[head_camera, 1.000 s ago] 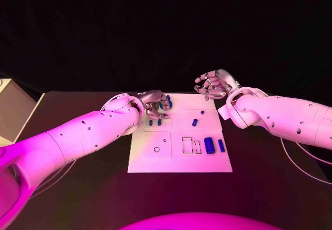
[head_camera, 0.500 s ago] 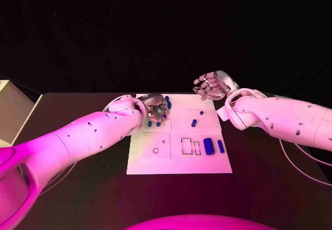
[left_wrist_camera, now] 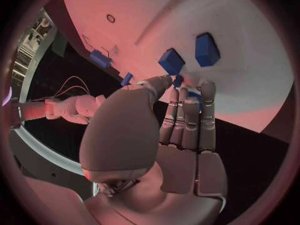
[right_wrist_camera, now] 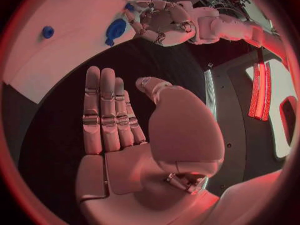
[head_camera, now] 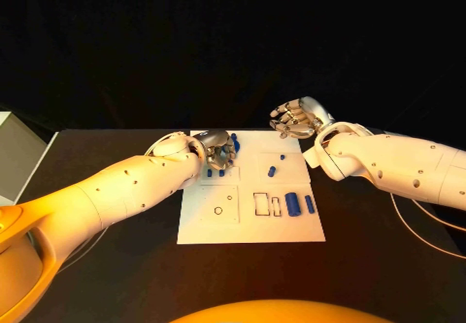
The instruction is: Assemble the parts on the task board
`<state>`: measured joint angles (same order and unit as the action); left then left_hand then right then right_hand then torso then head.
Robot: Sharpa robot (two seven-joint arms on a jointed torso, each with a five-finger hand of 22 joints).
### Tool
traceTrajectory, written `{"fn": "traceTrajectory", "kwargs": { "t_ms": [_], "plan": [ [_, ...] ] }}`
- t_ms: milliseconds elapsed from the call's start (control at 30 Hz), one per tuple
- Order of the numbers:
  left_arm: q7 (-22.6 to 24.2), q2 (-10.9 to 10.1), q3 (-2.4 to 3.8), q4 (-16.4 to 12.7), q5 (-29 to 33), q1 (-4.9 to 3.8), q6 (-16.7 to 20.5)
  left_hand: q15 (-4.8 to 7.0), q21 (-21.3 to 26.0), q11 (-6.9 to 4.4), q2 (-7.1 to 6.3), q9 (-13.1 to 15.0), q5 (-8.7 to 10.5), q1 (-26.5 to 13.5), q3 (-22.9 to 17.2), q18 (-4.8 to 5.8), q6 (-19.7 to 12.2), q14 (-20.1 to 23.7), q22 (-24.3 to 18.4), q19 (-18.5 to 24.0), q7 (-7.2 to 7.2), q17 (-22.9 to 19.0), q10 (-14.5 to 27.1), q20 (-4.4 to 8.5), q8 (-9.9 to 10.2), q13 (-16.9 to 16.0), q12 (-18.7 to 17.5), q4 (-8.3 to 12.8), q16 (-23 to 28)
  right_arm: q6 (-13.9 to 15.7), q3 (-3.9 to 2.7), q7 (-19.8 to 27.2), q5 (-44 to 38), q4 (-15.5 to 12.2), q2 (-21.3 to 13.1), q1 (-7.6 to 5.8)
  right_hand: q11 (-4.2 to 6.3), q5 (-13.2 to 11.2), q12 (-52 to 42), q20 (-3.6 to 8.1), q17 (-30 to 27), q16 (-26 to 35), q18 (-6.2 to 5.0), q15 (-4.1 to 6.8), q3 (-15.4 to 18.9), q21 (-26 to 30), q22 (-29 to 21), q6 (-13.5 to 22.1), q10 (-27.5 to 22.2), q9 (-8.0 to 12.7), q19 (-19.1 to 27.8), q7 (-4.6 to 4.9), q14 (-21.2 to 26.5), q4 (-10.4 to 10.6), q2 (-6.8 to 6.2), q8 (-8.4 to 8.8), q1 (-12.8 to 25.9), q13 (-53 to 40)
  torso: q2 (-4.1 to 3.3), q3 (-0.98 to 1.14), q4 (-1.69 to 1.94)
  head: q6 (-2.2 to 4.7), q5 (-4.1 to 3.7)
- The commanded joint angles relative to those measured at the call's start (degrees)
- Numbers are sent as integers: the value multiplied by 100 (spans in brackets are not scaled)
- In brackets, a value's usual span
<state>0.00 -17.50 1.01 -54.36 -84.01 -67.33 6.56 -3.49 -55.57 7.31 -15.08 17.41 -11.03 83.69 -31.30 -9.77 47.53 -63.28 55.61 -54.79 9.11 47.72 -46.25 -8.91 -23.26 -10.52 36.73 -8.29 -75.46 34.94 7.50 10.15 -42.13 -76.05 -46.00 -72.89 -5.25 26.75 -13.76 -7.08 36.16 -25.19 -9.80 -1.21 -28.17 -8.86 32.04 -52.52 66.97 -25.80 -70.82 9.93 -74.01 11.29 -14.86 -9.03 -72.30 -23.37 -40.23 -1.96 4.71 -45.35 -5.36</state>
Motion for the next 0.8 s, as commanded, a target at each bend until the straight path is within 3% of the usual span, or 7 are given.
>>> {"fn": "traceTrajectory", "kwargs": {
  "t_ms": [33,467,800],
  "plan": [
    [-89,29,2,4,-27,-9,-122,6,-65,-9,59,-10,34,2,-28,-17,6,-56,35,-68,-38,17,-49,-12,42,8,-13,44,-41,-42,-3,95,-3,-8,5,-4,-6,15,18,-4,-1,13,-65,6,9,18,-5,-13,20,-5,-56,4,-27,-34,9,20,68,4,1,-1,-1,-11,-3],
    [-136,77,-6,94,-33,-9,-247,103,-478,-116,274,-6,42,45,-357,40,436,-299,406,-287,-3,186,-370,73,64,84,-27,362,-331,-55,-3,94,0,-17,12,-7,-5,13,40,-3,4,48,-65,7,15,34,-38,-20,44,-7,-74,3,-47,-41,11,25,77,43,3,4,-2,-29,-15],
    [-162,145,-27,220,-35,-7,-319,81,-567,-86,238,-55,60,-120,-406,53,358,-316,493,-285,-8,123,-411,60,266,190,-223,466,-385,-60,-3,99,16,-26,12,-10,-7,9,51,-4,6,64,-64,5,21,43,-54,-22,50,-7,-80,4,-54,-38,12,28,90,61,-7,9,-6,-44,-38]
  ]
}}
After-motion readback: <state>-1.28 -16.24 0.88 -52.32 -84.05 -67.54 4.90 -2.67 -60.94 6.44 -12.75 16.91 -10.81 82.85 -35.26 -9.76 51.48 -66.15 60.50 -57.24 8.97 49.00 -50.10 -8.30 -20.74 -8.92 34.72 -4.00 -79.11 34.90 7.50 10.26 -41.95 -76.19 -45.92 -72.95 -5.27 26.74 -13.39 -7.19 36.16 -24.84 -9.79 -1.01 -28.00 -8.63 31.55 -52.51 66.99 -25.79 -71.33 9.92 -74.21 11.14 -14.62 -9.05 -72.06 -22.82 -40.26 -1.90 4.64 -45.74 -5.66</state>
